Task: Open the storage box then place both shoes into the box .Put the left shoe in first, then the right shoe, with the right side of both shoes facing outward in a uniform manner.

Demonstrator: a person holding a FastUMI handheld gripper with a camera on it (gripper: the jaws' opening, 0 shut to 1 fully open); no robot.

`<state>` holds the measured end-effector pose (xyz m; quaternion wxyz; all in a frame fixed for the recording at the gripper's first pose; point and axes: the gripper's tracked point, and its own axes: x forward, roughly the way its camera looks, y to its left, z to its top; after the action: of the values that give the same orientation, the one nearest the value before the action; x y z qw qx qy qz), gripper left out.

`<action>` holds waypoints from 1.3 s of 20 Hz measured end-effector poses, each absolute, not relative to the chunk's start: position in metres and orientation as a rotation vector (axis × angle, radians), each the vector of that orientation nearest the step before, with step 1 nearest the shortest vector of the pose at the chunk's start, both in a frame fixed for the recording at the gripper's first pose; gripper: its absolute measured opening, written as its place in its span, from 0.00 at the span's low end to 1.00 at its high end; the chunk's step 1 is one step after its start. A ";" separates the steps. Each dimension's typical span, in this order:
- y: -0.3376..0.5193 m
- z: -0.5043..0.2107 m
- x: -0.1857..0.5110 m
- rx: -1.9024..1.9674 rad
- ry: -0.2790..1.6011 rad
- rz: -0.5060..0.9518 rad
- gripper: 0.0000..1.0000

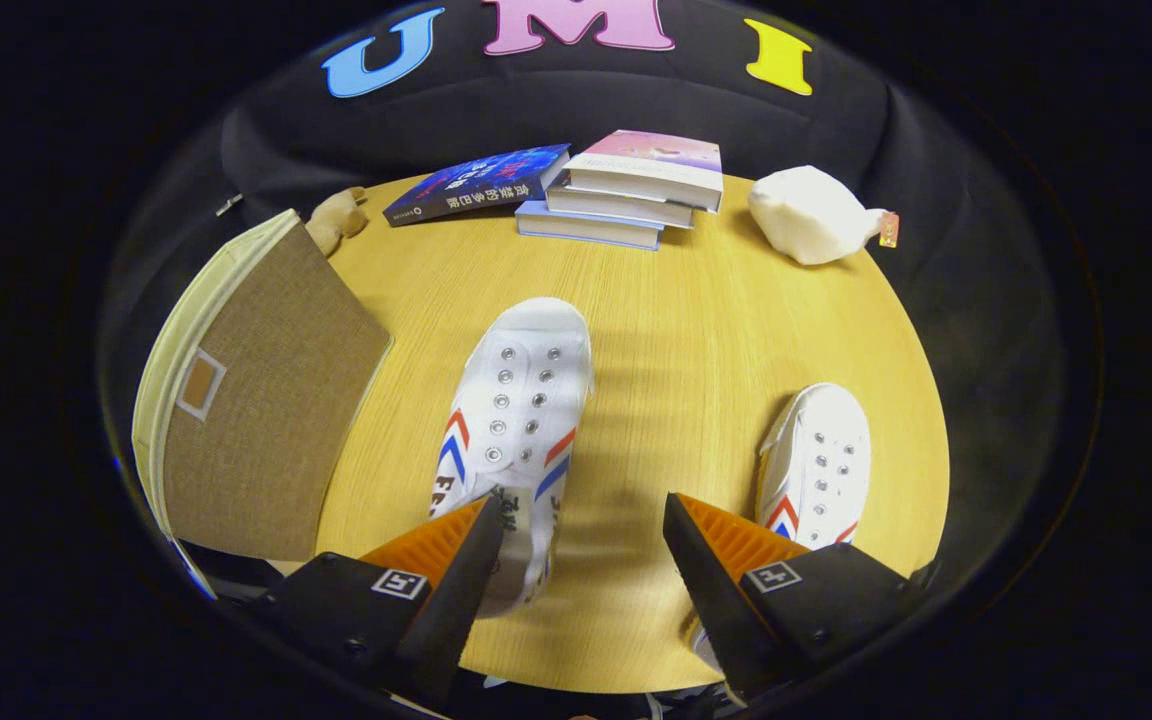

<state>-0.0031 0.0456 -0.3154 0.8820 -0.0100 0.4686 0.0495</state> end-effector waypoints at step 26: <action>0.080 -0.283 0.000 0.399 0.969 0.082 0.05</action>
<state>0.0000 0.0801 -0.2829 0.8651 0.1905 0.4624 0.0393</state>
